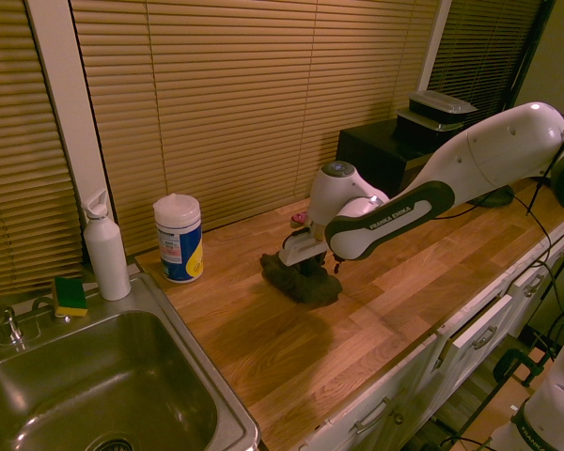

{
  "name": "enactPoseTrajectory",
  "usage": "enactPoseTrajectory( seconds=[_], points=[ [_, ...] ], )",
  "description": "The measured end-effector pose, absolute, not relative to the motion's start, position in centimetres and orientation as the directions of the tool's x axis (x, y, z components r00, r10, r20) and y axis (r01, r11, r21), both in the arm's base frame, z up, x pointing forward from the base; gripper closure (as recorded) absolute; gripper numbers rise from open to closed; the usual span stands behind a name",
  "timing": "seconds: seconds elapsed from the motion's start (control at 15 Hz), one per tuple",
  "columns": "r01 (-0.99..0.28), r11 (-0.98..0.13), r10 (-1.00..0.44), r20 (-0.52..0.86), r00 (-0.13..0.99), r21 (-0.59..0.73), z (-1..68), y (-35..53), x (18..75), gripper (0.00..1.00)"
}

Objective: Clear the spill

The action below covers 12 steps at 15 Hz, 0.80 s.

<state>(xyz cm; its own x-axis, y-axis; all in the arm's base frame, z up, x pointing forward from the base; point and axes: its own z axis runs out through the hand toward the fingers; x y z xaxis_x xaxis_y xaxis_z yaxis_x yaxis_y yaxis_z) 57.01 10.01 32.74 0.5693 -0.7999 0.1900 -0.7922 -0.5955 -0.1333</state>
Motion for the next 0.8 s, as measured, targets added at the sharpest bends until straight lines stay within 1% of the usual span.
enactPoseTrajectory(
  seconds=[0.4, 0.67, 0.8],
  points=[
    [-0.853, -0.491, -0.870, 0.153, 0.469, -0.175, 32.6, 0.1, 58.3, 1.00],
    [-0.877, -0.436, -0.900, 0.112, 0.422, -0.200, 32.4, -3.3, 58.3, 1.00],
    [-0.892, -0.400, -0.917, 0.105, 0.386, -0.210, 32.3, -6.4, 58.2, 1.00]
  ],
)
